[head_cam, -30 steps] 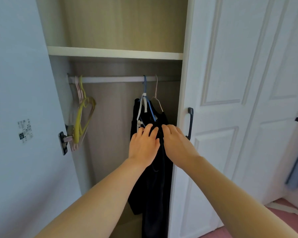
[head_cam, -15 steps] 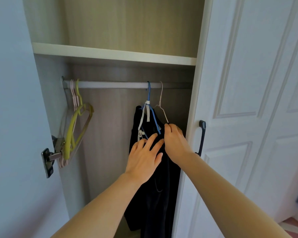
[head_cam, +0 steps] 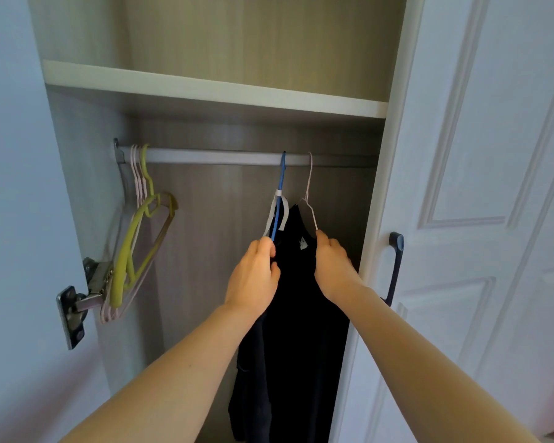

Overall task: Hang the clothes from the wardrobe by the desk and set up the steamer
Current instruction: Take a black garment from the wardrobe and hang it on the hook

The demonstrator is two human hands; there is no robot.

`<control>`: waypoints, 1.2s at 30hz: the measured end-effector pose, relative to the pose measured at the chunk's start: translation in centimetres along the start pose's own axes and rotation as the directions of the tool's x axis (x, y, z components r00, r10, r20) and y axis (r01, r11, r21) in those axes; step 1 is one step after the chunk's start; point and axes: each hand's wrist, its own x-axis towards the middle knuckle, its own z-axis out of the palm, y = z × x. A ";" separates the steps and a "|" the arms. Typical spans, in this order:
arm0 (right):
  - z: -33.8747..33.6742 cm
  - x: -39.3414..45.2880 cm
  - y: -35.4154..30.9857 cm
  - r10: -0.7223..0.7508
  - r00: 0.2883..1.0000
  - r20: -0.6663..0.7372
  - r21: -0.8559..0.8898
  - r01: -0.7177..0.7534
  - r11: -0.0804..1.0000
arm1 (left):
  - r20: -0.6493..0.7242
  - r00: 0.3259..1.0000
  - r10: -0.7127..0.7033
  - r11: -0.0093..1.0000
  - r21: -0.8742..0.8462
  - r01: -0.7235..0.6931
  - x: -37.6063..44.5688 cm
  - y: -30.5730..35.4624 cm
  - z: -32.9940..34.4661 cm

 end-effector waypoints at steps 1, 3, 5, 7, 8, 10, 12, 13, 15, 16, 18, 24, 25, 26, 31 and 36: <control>0.0 0.3 0.0 0.008 1.000 -0.002 0.033 -0.008 0.999 | 0.001 0.999 -0.047 0.998 -0.033 0.047 0.6 0.0 0.1; 0.4 1.0 -0.2 0.025 1.000 -0.013 0.101 -0.024 0.995 | 0.023 0.991 -0.131 0.984 -0.121 0.133 1.9 0.0 0.3; 0.8 1.8 -0.4 0.065 0.997 -0.029 0.213 -0.057 0.975 | 0.049 0.975 -0.218 0.953 -0.206 0.224 3.3 -0.1 0.8; 1.2 2.8 -0.6 0.140 0.989 -0.036 0.355 -0.119 0.927 | 0.074 0.951 -0.299 0.905 -0.294 0.308 4.8 -0.2 1.3; 1.4 3.3 -0.7 0.184 0.982 -0.034 0.423 -0.153 0.893 | 0.089 0.939 -0.333 0.870 -0.355 0.342 5.6 -0.1 1.5; 1.9 4.2 -0.9 0.260 0.965 -0.028 0.545 -0.204 0.813 | 0.122 0.911 -0.394 0.784 -0.473 0.402 6.9 -0.1 1.7; 2.5 4.9 -1.1 0.319 0.948 -0.020 0.668 -0.225 0.709 | 0.150 0.891 -0.428 0.726 -0.530 0.438 8.0 -0.2 2.1; 2.7 5.1 -1.3 0.342 0.939 -0.019 0.721 -0.224 0.655 | 0.166 0.886 -0.433 0.712 -0.540 0.449 8.5 -0.2 2.3; 3.3 5.4 -1.5 0.368 0.929 -0.041 0.791 -0.195 0.580 | 0.190 0.882 -0.431 0.693 -0.556 0.459 9.1 -0.4 2.6; 3.6 5.4 -1.6 0.373 0.926 -0.056 0.814 -0.175 0.554 | 0.188 0.884 -0.428 0.684 -0.573 0.452 9.3 -0.4 2.8; 4.0 5.2 -1.7 0.377 0.922 -0.084 0.844 -0.135 0.519 | 0.144 0.897 -0.419 0.678 -0.608 0.414 9.5 -0.4 3.0; 4.1 5.0 -2.0 0.384 0.915 -0.120 0.871 -0.088 0.484 | 0.027 0.935 -0.355 0.743 -0.599 0.299 9.5 -0.2 3.0; 3.9 5.0 -1.9 0.387 0.912 -0.136 0.866 -0.081 0.494 | 0.019 0.935 -0.354 0.744 -0.600 0.294 9.6 -0.1 2.9; 3.7 4.9 -1.8 0.390 0.906 -0.161 0.859 -0.066 0.507 | 0.004 0.932 -0.361 0.738 -0.610 0.289 9.7 0.1 2.7; 1.6 4.6 -2.2 0.369 0.892 -0.259 0.826 0.006 0.564 | -0.077 0.913 -0.401 0.669 -0.706 0.234 10.5 1.6 1.3; 2.1 1.1 -3.0 0.276 0.921 -0.275 0.792 0.054 0.609 | -0.191 0.892 -0.410 0.673 -0.724 0.154 7.6 2.6 0.8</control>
